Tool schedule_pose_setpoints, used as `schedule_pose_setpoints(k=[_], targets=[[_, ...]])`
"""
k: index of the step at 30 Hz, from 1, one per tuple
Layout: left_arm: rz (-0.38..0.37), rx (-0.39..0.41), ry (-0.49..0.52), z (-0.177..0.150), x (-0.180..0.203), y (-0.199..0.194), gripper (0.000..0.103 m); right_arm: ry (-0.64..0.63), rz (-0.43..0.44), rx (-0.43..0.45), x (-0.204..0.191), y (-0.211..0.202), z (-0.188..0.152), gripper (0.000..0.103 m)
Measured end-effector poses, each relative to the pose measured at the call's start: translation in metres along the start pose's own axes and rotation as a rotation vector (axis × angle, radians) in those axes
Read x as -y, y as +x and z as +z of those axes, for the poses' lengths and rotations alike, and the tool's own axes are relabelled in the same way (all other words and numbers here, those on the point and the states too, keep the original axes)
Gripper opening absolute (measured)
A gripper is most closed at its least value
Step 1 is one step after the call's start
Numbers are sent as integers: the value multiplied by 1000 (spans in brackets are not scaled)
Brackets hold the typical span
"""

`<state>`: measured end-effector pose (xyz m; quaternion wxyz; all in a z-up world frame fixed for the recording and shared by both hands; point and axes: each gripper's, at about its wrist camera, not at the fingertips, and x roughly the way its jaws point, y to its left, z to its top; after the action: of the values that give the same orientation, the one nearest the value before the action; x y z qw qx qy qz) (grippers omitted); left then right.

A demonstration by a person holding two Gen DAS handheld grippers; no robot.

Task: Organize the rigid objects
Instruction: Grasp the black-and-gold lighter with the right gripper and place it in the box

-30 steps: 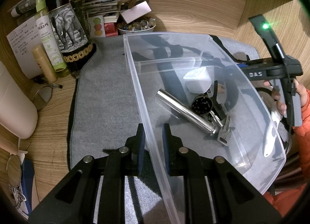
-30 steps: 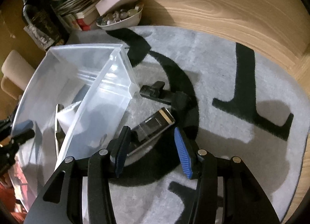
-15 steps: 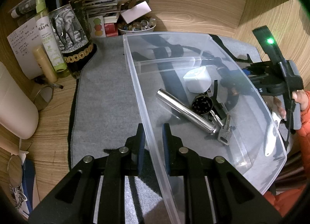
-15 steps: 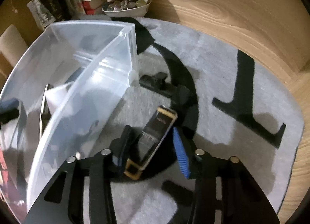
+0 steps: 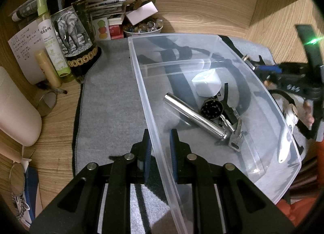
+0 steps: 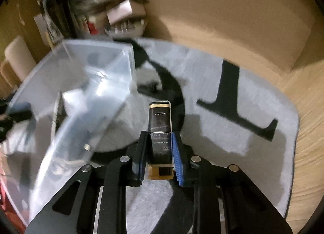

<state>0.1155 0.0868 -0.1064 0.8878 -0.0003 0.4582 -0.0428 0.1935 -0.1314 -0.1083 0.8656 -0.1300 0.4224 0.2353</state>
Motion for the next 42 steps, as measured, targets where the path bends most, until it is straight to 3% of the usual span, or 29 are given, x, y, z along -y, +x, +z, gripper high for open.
schedule_pose_setpoints(k=[9, 17, 24, 32, 42], targets=[[-2, 0, 0, 0, 0, 0, 16, -35, 34, 182, -23, -56, 25, 21], [-2, 0, 1, 0, 0, 0, 16, -97, 100, 254, -59, -73, 37, 22], [-2, 0, 1, 0, 0, 0, 16, -141, 147, 213, -83, -52, 43, 22], [-6, 2, -3, 0, 0, 0, 16, -189, 189, 108, -107, -14, 52, 22], [-14, 5, -3, -1, 0, 0, 16, -226, 186, -16, -117, 25, 54, 22]])
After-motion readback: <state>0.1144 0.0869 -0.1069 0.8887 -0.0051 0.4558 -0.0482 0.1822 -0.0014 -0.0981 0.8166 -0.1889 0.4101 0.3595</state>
